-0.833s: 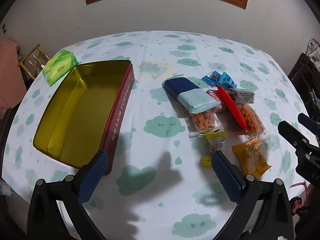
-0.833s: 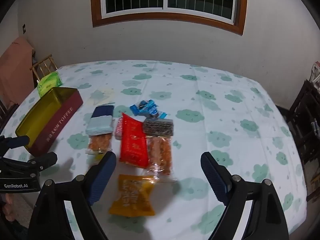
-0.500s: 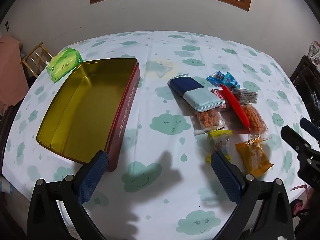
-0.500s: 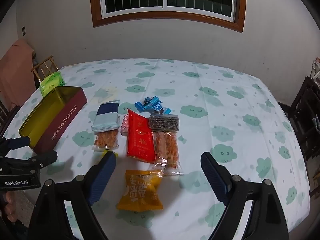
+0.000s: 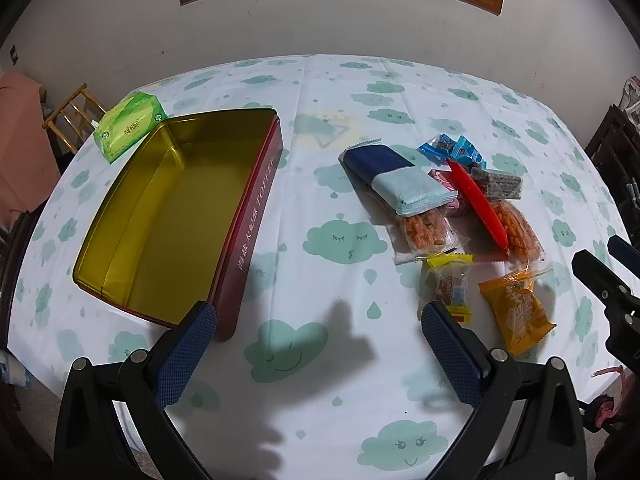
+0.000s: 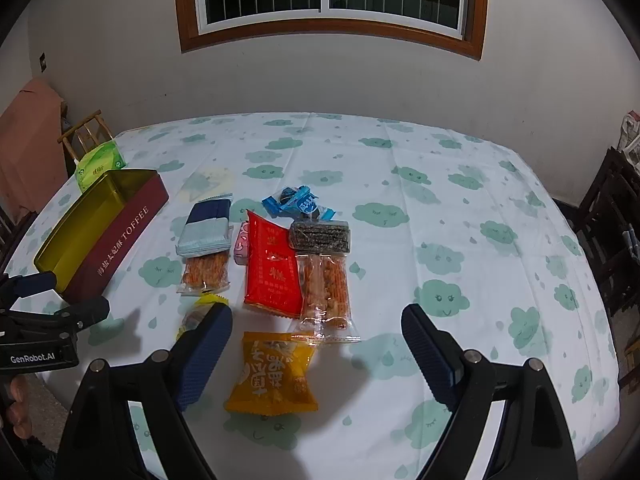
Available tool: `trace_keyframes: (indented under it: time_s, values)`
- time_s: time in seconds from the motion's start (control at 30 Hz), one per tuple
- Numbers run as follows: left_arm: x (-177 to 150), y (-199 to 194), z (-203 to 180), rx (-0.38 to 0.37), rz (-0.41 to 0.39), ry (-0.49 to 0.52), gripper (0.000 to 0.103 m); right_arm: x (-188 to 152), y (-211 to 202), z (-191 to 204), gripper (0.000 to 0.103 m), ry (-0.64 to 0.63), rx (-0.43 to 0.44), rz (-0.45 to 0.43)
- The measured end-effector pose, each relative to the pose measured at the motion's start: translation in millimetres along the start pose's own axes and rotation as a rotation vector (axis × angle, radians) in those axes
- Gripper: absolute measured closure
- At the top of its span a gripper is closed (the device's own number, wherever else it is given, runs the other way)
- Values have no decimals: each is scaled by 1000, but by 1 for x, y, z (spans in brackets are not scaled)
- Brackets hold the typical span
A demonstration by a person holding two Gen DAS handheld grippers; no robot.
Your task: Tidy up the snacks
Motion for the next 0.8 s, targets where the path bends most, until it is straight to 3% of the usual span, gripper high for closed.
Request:
trace_keyframes:
  time_s: [0.8]
  values:
    - [-2, 14, -2, 9, 35, 13, 1, -2, 12, 1, 15, 4, 7, 20]
Point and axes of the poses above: each gripper's, at about its wrist camera, not at the fingertips, and y roughly the way its jaws point, z to its left, x to its top, the point moved 10 cm from there along y, roughly the way its jaws point, and after that the axes turned 5 degrees about -z, right-handed, at the moved point
